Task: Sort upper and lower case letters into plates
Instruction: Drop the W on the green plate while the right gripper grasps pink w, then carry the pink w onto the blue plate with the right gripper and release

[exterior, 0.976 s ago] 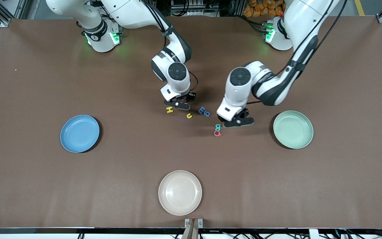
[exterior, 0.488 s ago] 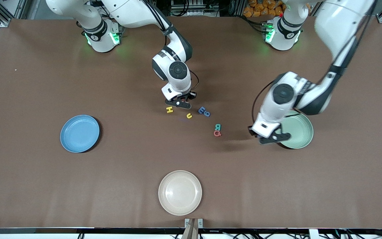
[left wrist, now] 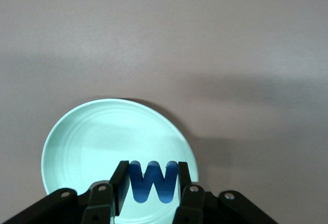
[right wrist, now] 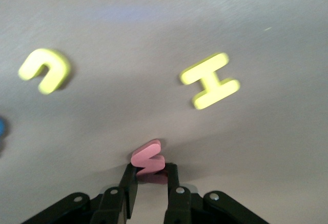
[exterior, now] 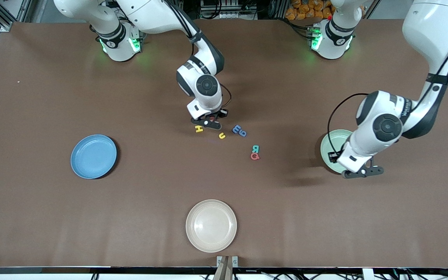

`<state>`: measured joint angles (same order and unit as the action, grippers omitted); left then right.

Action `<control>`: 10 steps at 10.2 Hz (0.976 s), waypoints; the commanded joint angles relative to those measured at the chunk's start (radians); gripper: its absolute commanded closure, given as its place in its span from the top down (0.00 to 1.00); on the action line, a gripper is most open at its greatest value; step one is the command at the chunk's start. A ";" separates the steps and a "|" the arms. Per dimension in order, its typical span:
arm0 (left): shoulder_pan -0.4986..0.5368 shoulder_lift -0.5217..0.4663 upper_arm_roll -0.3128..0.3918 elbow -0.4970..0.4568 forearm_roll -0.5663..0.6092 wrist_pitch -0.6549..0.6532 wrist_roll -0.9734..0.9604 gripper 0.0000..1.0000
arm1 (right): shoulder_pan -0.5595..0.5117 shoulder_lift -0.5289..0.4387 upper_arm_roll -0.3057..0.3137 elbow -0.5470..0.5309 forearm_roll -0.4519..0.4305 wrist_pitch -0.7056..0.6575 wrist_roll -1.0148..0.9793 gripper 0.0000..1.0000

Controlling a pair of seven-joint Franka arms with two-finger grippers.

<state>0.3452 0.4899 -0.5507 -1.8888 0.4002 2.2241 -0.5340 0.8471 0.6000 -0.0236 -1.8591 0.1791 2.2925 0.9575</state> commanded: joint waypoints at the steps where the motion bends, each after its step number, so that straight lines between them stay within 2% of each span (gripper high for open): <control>1: 0.005 0.044 0.015 0.003 -0.014 -0.014 0.009 0.00 | -0.077 -0.020 0.008 0.046 0.017 -0.140 -0.061 0.00; 2: 0.005 0.059 0.035 0.003 -0.014 -0.014 0.014 0.00 | -0.095 -0.034 0.008 0.046 0.017 -0.160 -0.068 0.00; 3: 0.003 0.064 0.040 0.005 -0.014 -0.014 0.017 0.14 | -0.114 -0.042 0.008 0.047 0.017 -0.186 -0.081 0.00; 4: 0.000 0.062 0.041 0.005 -0.014 -0.014 0.016 0.45 | -0.135 -0.052 0.002 0.054 0.016 -0.218 -0.092 0.00; 5: 0.005 0.058 0.040 0.005 -0.011 -0.014 0.019 0.99 | -0.176 -0.068 -0.002 0.058 0.014 -0.276 -0.107 0.00; 8: -0.043 0.021 0.018 0.037 -0.012 -0.082 0.014 1.00 | -0.356 -0.150 -0.004 0.060 -0.022 -0.384 -0.224 0.00; 10: -0.072 0.019 -0.046 0.097 -0.032 -0.159 -0.001 1.00 | -0.484 -0.154 -0.004 0.058 -0.099 -0.387 -0.313 0.00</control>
<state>0.2987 0.5331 -0.5619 -1.8290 0.3962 2.1330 -0.5321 0.4474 0.4629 -0.0447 -1.7836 0.1298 1.9123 0.7003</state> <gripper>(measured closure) 0.000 0.718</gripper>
